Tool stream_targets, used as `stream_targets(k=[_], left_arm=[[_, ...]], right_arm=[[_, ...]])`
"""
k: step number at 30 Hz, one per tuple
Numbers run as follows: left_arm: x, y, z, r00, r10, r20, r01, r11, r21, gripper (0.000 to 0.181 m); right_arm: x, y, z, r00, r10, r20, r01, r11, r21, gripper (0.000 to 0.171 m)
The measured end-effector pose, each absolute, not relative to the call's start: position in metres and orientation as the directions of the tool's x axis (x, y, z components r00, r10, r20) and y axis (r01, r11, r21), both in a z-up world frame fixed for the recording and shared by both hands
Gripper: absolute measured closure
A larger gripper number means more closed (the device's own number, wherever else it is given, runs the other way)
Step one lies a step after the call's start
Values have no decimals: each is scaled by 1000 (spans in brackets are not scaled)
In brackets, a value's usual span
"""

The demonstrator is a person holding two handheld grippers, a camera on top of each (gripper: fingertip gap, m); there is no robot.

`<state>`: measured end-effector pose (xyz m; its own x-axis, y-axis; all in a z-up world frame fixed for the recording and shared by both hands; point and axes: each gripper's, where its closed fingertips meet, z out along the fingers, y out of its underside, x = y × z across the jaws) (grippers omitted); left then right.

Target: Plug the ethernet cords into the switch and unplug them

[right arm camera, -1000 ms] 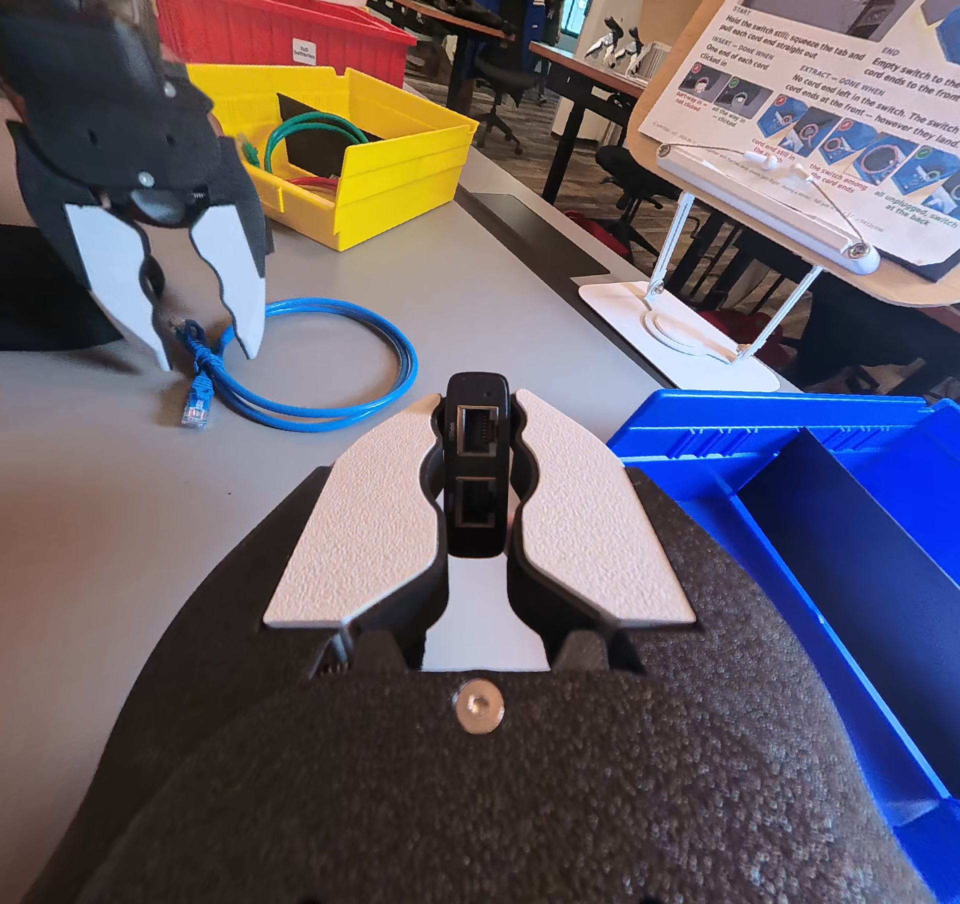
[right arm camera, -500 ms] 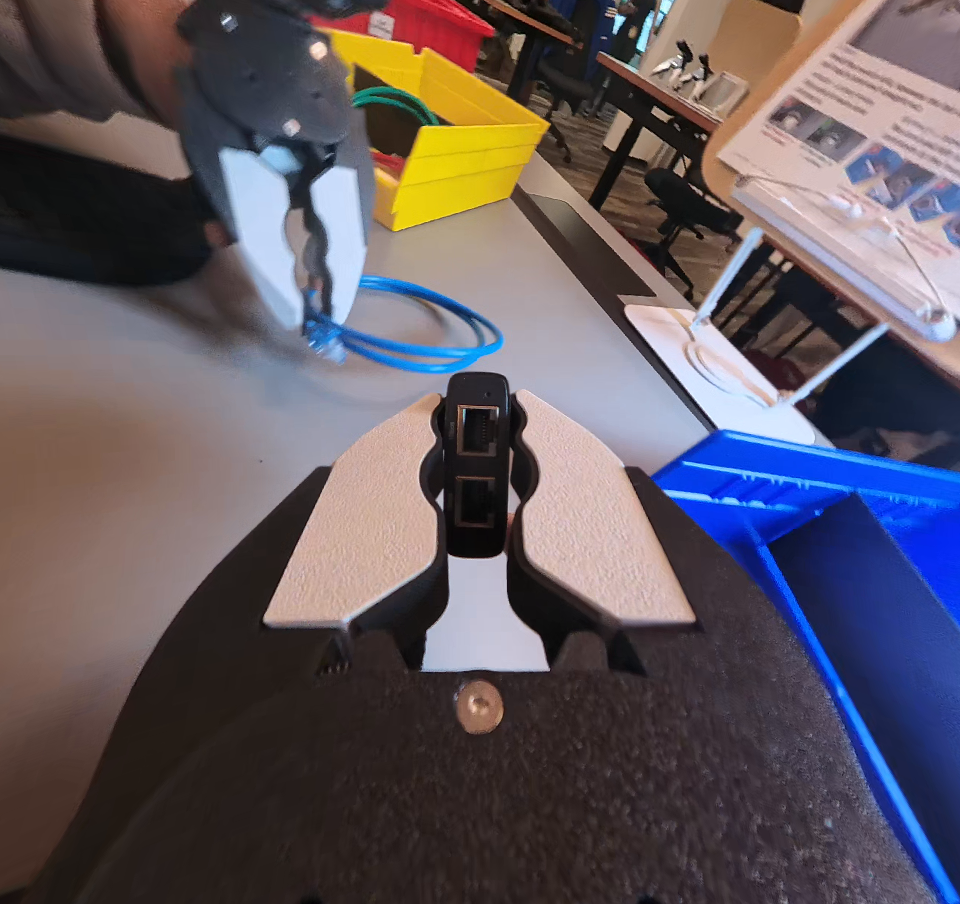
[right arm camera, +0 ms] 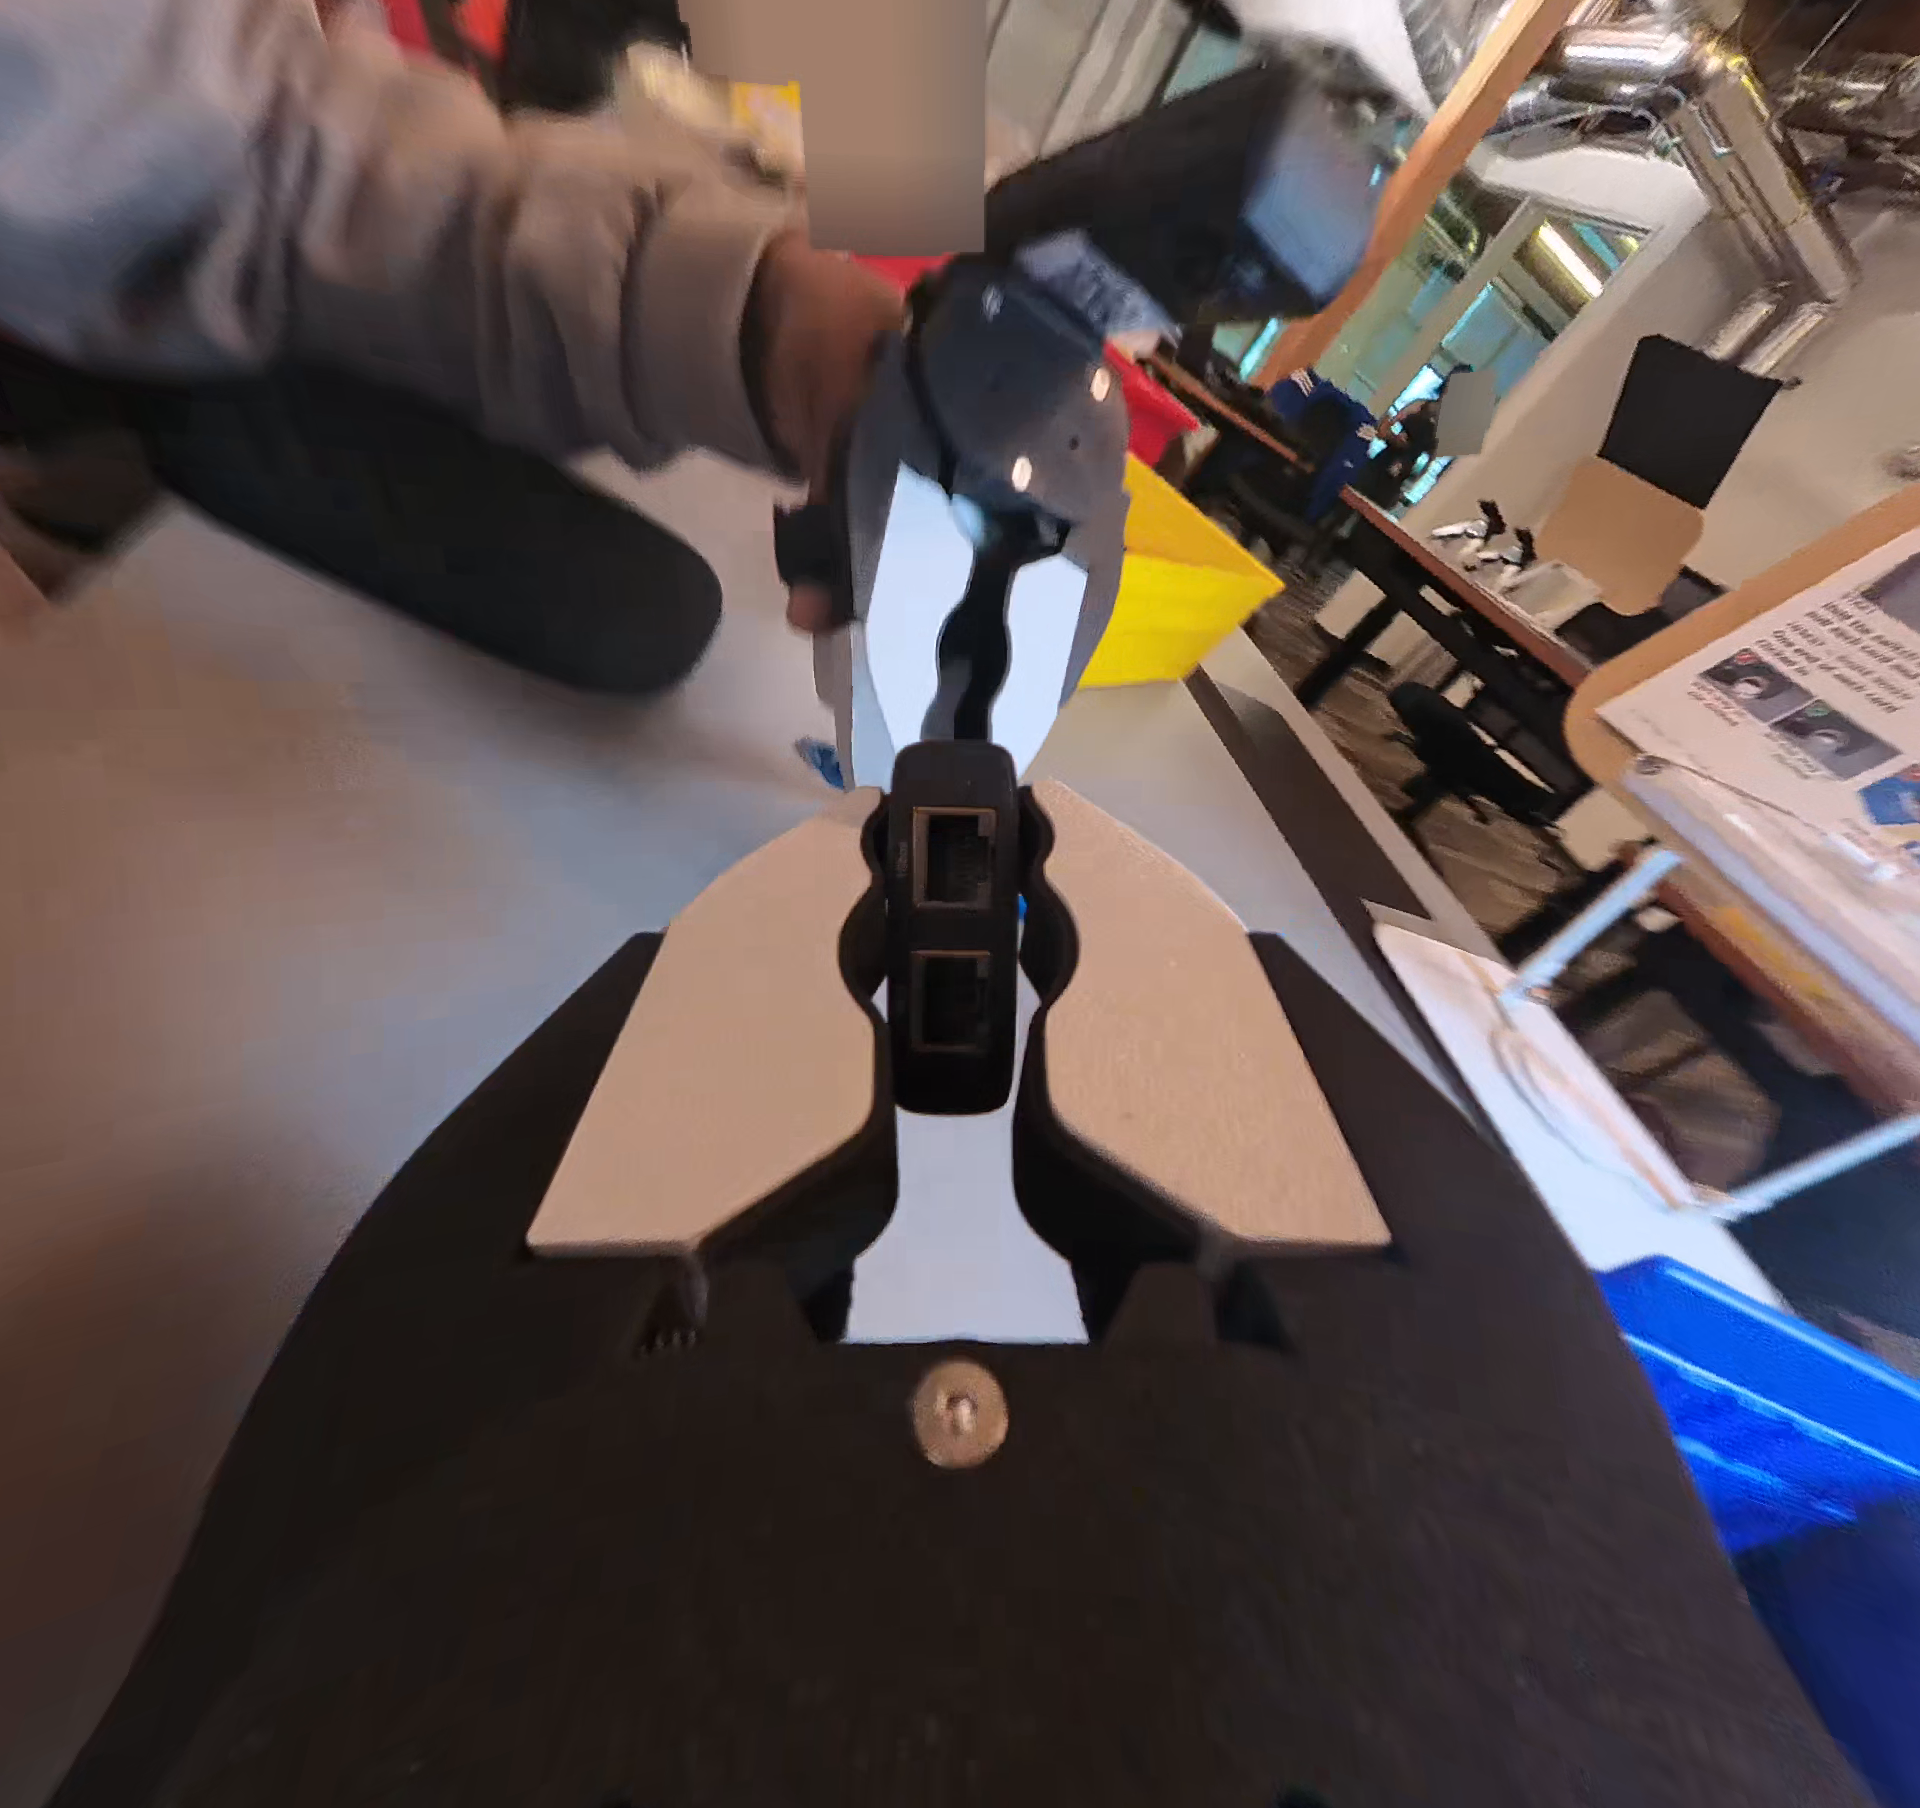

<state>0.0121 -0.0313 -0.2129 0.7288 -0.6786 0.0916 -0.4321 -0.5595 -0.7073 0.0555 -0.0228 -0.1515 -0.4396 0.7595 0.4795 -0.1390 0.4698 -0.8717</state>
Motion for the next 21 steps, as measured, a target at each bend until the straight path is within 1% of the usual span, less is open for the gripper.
stream_targets(k=[2, 5, 7, 10, 12, 15, 17, 19, 21], left_arm=[[19, -33, -215, 709, -694, 125, -413, -553, -724, 165], [37, -41, -211, 636, -744, 207, -379, -534, -756, 165], [41, -46, -209, 597, -767, 235, -367, -522, -770, 165], [43, -49, -198, 564, -764, 313, -282, -534, -797, 166], [43, -50, -192, 552, -767, 327, -254, -528, -811, 166], [43, -50, -190, 550, -770, 324, -242, -518, -821, 166], [36, -43, -194, 598, -748, 287, -252, -516, -819, 165], [22, -37, -212, 667, -723, 178, -352, -517, -781, 165], [15, -36, -229, 695, -711, 107, -429, -530, -731, 165]], right_arm=[[58, -27, -140, -485, 788, 380, -165, 344, -924, 150], [58, -34, -135, -548, 795, 262, -164, 205, -965, 150], [58, -32, -136, -559, 795, 237, -154, 182, -971, 150], [61, -23, -137, -557, 802, 217, -132, 172, -976, 150], [63, -19, -138, -562, 803, 195, -116, 157, -981, 150], [65, -18, -138, -566, 801, 196, -108, 164, -981, 150], [66, -20, -134, -572, 798, 189, -122, 145, -982, 151], [66, -20, -127, -570, 803, 174, -142, 112, -984, 151], [66, -20, -129, -570, 803, 178, -132, 124, -983, 151]])
